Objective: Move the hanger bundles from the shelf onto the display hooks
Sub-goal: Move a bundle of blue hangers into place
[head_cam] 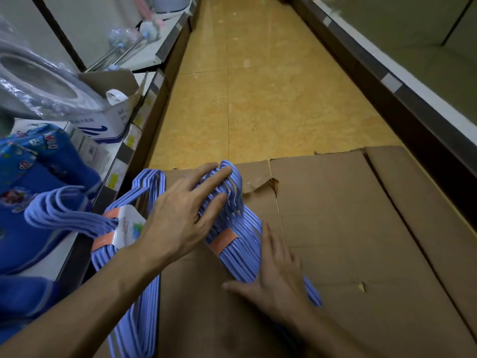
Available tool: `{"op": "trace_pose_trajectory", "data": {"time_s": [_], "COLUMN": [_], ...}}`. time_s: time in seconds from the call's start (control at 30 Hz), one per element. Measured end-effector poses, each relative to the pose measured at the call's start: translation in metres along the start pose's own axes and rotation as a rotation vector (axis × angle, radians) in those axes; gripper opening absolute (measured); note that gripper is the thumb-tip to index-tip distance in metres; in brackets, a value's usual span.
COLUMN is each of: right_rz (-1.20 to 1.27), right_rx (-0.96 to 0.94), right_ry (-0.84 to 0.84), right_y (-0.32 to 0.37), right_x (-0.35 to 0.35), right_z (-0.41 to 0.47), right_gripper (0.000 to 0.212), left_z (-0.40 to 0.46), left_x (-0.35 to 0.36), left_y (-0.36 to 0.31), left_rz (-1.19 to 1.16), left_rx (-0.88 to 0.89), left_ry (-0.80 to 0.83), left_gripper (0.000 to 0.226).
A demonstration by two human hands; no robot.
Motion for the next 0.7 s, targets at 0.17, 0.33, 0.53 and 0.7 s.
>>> {"op": "trace_pose_trajectory", "data": {"time_s": [0.17, 0.33, 0.53, 0.7], "right_rz": [-0.151, -0.18, -0.194, -0.155], "right_rx": [0.122, 0.097, 0.11, 0.061], "right_ry": [-0.202, -0.302, -0.318, -0.303], "right_y": [0.014, 0.013, 0.014, 0.002], "right_x": [0.02, 0.031, 0.029, 0.016], "right_z": [0.002, 0.002, 0.003, 0.004], "right_gripper": [0.143, 0.128, 0.119, 0.111], "left_z": [0.005, 0.004, 0.0, -0.047], "left_x": [0.002, 0.004, -0.009, 0.009], "left_y": [-0.003, -0.005, 0.002, 0.026], "left_rz": [0.018, 0.007, -0.446, -0.821], "left_rx": [0.0, -0.029, -0.202, -0.638], "left_ry": [0.0, 0.011, -0.015, -0.37], "left_gripper": [0.05, 0.049, 0.048, 0.039]}}
Point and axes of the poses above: each hand's wrist, its own z-axis towards the middle knuckle, its own x-axis out of the palm, y = z × x, the point moved 4 cm from there along z, towards the middle knuckle, and after that the axes turned 2 degrees about y, right-handed, at the moved point
